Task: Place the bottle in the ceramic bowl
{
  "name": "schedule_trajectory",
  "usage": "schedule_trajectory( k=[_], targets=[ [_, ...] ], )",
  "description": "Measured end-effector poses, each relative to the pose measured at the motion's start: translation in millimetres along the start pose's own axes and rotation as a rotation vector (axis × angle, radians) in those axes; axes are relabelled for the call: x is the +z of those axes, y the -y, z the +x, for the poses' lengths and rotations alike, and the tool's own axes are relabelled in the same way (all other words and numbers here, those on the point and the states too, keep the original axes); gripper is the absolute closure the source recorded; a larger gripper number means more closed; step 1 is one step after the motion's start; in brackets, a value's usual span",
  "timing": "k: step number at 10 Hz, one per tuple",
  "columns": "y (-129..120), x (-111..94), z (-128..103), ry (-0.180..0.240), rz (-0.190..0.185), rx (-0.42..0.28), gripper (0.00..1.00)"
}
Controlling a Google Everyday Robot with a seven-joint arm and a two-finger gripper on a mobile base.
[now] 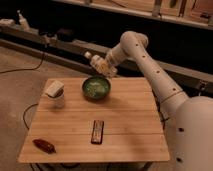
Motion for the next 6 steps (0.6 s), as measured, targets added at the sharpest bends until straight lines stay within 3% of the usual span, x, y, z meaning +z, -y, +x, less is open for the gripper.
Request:
schedule_trajectory(
  k=[1,3,4,6],
  targets=[
    [14,23,-25,0.061,0.037,0.007,1.0],
    [15,56,-56,0.151,0.049,0.045,1.0],
    [6,71,-67,0.19,0.035,0.069,1.0],
    [-13,87,-67,0.223,0.0,0.1,0.95]
  ],
)
